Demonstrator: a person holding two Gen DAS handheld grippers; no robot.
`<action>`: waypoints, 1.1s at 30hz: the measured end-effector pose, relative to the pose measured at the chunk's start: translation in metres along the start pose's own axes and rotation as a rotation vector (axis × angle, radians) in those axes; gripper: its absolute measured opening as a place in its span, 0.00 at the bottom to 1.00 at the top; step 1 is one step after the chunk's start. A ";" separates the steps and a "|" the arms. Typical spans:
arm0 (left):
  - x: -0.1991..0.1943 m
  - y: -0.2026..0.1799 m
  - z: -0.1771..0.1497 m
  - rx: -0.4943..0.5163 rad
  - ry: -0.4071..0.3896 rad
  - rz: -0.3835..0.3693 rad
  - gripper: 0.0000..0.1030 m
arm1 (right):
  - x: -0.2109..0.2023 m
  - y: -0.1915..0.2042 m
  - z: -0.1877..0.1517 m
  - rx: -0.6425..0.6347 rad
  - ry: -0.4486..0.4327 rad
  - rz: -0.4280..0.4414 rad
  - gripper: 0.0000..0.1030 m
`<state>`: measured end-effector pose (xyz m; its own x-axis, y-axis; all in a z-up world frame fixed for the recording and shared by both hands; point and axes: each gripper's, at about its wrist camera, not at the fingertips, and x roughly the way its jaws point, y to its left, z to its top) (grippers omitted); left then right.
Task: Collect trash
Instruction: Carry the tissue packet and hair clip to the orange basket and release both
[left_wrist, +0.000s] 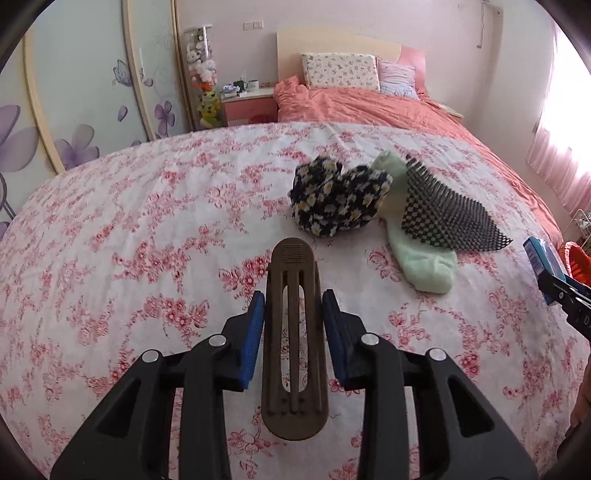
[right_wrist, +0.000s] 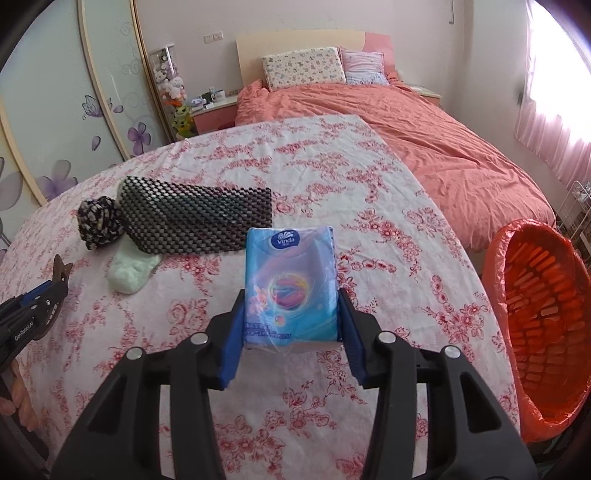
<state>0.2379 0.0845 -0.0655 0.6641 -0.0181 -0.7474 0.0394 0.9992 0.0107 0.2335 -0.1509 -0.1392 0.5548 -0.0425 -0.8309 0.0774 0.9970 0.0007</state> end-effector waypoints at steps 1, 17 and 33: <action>-0.004 -0.001 0.002 0.002 -0.007 0.000 0.32 | -0.003 0.001 0.000 -0.002 -0.007 0.002 0.44; -0.057 -0.040 0.022 0.056 -0.095 -0.090 0.32 | -0.060 -0.020 0.011 0.048 -0.112 0.033 0.42; -0.089 -0.172 0.037 0.228 -0.137 -0.336 0.32 | -0.135 -0.115 0.001 0.163 -0.249 -0.071 0.43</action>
<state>0.1991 -0.0867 0.0239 0.6787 -0.3610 -0.6396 0.4239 0.9037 -0.0602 0.1508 -0.2597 -0.0263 0.7277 -0.1459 -0.6701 0.2441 0.9682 0.0542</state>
